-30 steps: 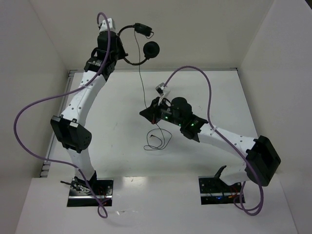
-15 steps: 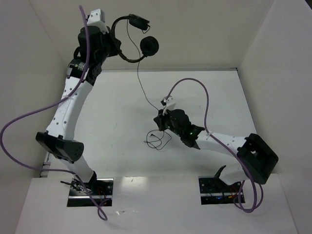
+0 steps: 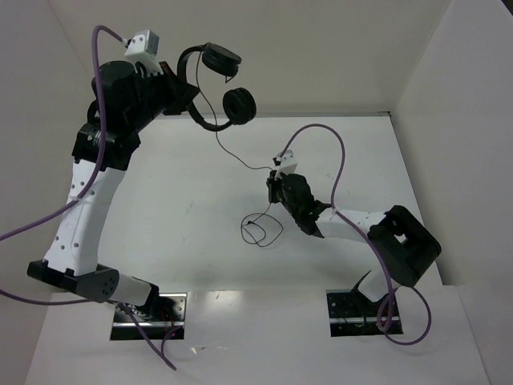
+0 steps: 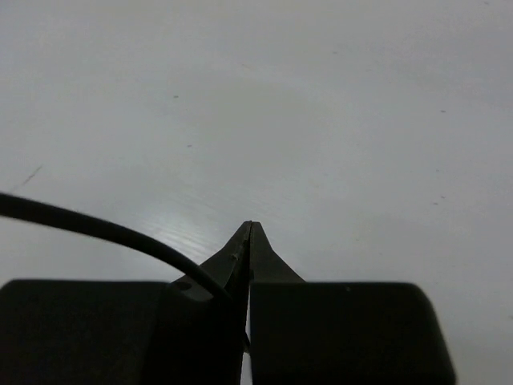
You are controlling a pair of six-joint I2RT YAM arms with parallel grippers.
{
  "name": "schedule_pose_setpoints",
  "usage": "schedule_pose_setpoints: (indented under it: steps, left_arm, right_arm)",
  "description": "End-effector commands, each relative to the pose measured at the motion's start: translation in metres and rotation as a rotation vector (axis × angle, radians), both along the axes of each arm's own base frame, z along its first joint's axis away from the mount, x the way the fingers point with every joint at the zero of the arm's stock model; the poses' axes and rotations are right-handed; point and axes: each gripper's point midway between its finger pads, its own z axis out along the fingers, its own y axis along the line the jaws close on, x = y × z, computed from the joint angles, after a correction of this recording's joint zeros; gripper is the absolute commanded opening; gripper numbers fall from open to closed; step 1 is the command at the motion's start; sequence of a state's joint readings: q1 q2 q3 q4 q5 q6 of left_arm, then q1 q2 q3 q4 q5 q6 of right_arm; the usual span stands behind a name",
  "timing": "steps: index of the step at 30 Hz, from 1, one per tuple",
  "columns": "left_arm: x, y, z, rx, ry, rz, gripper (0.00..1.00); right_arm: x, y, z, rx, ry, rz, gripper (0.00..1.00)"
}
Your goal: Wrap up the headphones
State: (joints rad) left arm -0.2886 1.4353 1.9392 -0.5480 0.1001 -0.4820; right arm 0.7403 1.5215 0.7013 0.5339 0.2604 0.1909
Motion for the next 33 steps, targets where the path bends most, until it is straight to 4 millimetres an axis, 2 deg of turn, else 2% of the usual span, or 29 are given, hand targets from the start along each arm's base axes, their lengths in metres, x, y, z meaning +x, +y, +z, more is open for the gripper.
schedule_pose_setpoints:
  steps: [1,2,3,4,5,6,7,8,10,11,12,14,15,17,18,19,20,22,23,24,25,26,28,29,30,32,33]
  left_arm:
    - [-0.028,0.001,0.035,-0.041,-0.098,-0.043,0.00]
    - [-0.038,0.004,0.039,-0.043,-0.105,-0.043,0.00]
    - [-0.042,0.003,0.035,-0.040,-0.092,-0.057,0.00]
    - [-0.049,0.000,0.036,-0.030,-0.097,-0.088,0.00]
    - [-0.051,-0.002,0.033,-0.029,-0.088,-0.107,0.00]
    - [-0.062,-0.004,0.034,-0.031,-0.088,-0.131,0.00]
    - [-0.070,-0.009,0.037,-0.035,-0.097,-0.175,0.00]
    - [-0.072,-0.012,0.026,-0.032,-0.072,-0.198,0.00]
    - [-0.088,-0.017,0.021,-0.024,-0.060,-0.262,0.00]
    - [-0.094,-0.020,0.019,-0.010,-0.067,-0.294,0.00]
    - [-0.096,-0.023,0.007,-0.007,-0.032,-0.317,0.00]
    - [-0.112,-0.028,-0.006,0.012,-0.013,-0.385,0.00]
    - [-0.109,-0.028,-0.025,0.027,0.037,-0.387,0.00]
    - [-0.121,-0.025,-0.043,0.060,0.080,-0.404,0.00]
    - [-0.122,-0.021,-0.051,0.074,0.098,-0.388,0.00]
    - [-0.120,-0.018,-0.069,0.106,0.130,-0.374,0.00]
    - [-0.125,-0.014,-0.082,0.136,0.171,-0.356,0.00]
    - [-0.120,0.001,-0.102,0.219,0.210,-0.270,0.00]
    - [-0.123,0.006,-0.117,0.254,0.259,-0.248,0.00]
    - [-0.124,0.007,-0.124,0.279,0.274,-0.242,0.00]
    - [-0.124,0.007,-0.129,0.314,0.269,-0.246,0.00]
    - [-0.127,0.006,-0.135,0.326,0.288,-0.251,0.00]
    - [-0.132,0.001,-0.145,0.378,0.295,-0.278,0.00]
    - [-0.129,0.002,-0.157,0.407,0.330,-0.264,0.00]
    - [-0.129,0.005,-0.178,0.463,0.393,-0.262,0.00]
    - [-0.122,0.020,-0.200,0.575,0.451,-0.175,0.00]
    - [-0.119,0.020,-0.216,0.615,0.491,-0.165,0.00]
  right_arm:
    - [0.042,-0.022,0.030,0.049,-0.121,-0.154,0.01]
    - [0.047,-0.026,0.030,0.048,-0.121,-0.168,0.01]
    - [0.054,-0.029,0.034,0.055,-0.127,-0.176,0.01]
    - [0.061,-0.037,0.026,0.030,-0.118,-0.188,0.01]
    - [0.066,-0.038,0.029,0.027,-0.126,-0.185,0.01]
    - [0.073,-0.038,0.036,0.031,-0.145,-0.192,0.01]
    - [0.077,-0.038,0.029,-0.007,-0.146,-0.185,0.01]
    - [0.083,-0.039,0.031,-0.017,-0.160,-0.191,0.01]
    - [0.096,-0.033,0.044,-0.034,-0.197,-0.186,0.01]
    - [0.101,-0.029,0.040,-0.064,-0.203,-0.169,0.01]
    - [0.109,-0.024,0.054,-0.052,-0.231,-0.170,0.01]
    - [0.117,-0.018,0.058,-0.072,-0.256,-0.154,0.01]
    - [0.125,-0.012,0.076,-0.054,-0.298,-0.157,0.01]
    - [0.135,-0.007,0.087,-0.064,-0.321,-0.156,0.01]
    - [0.149,-0.008,0.104,-0.061,-0.358,-0.179,0.01]
    - [0.156,-0.011,0.110,-0.069,-0.366,-0.188,0.01]
    - [0.162,-0.009,0.136,-0.050,-0.407,-0.203,0.01]
    - [0.176,-0.018,0.146,-0.063,-0.421,-0.244,0.01]
    - [0.180,-0.016,0.173,-0.046,-0.461,-0.250,0.01]
    - [0.187,-0.018,0.178,-0.057,-0.467,-0.259,0.01]
    - [0.191,-0.015,0.181,-0.083,-0.479,-0.245,0.01]
    - [0.196,-0.012,0.201,-0.085,-0.511,-0.239,0.01]
    - [0.203,-0.006,0.210,-0.135,-0.537,-0.217,0.01]
    - [0.203,-0.004,0.237,-0.116,-0.578,-0.214,0.01]
    - [0.206,-0.002,0.235,-0.124,-0.567,-0.211,0.01]
    - [0.204,0.003,0.256,-0.125,-0.608,-0.180,0.01]
    - [0.204,0.005,0.256,-0.131,-0.601,-0.167,0.01]
